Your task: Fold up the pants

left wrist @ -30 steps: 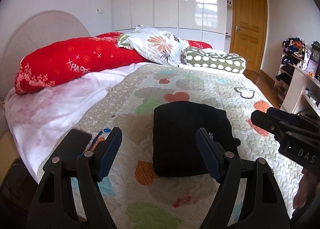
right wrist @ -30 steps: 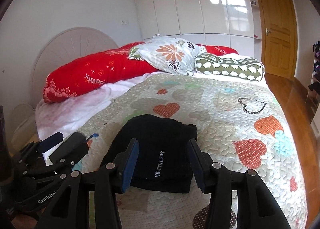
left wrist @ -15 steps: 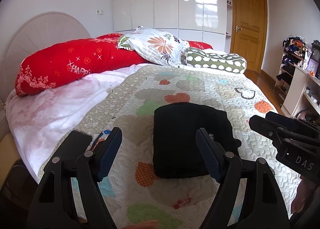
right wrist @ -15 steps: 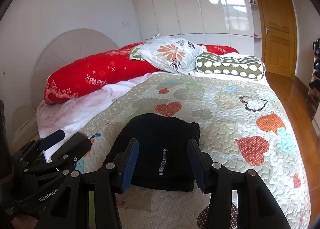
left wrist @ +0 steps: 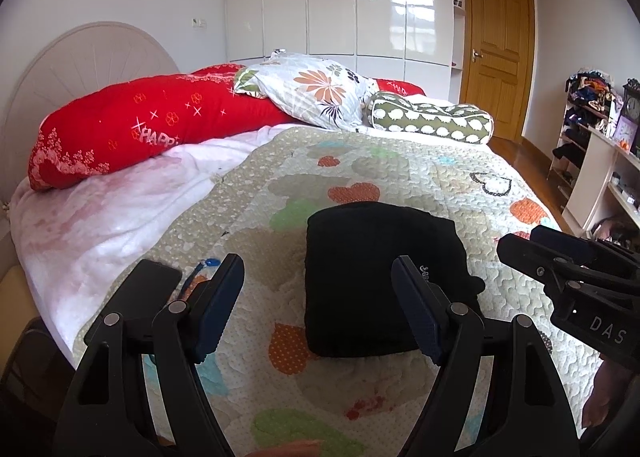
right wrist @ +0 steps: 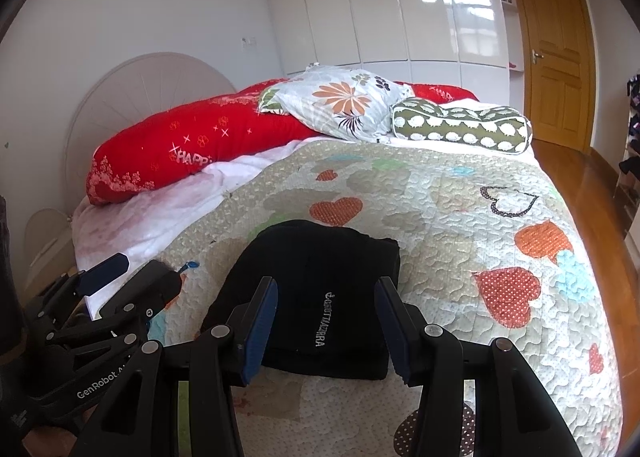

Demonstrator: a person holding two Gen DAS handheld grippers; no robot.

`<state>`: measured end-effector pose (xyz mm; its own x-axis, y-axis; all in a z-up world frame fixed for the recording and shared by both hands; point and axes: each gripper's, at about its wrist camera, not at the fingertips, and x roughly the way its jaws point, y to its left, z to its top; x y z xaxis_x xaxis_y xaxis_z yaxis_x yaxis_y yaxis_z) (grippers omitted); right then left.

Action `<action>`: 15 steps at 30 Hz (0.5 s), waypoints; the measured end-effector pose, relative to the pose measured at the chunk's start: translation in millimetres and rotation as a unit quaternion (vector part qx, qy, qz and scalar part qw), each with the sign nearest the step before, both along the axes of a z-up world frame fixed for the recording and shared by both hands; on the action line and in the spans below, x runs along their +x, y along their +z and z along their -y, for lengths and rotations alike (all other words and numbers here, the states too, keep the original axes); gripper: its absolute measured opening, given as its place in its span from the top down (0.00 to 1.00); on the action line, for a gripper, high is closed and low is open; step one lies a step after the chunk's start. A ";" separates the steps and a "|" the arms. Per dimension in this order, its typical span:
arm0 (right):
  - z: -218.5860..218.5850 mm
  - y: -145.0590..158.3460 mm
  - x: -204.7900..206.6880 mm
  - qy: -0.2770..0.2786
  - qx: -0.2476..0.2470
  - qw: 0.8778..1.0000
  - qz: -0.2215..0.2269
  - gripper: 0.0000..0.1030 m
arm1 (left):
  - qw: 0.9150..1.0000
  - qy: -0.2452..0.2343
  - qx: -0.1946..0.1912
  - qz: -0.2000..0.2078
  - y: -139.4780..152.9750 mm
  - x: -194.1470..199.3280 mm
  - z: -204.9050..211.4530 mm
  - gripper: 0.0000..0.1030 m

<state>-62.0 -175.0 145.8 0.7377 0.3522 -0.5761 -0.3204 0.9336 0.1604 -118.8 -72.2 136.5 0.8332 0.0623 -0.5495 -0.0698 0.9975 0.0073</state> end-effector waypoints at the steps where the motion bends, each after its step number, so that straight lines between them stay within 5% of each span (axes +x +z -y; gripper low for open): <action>1: -0.7 -0.3 0.0 0.001 -0.001 1.000 0.000 0.53 | 1.000 0.001 0.000 -0.001 -1.5 0.5 0.6 0.25; 15: -2.4 -9.0 4.0 -0.002 -0.001 1.000 -0.017 0.53 | 1.000 0.004 -0.005 -0.011 -10.0 5.4 0.3 0.25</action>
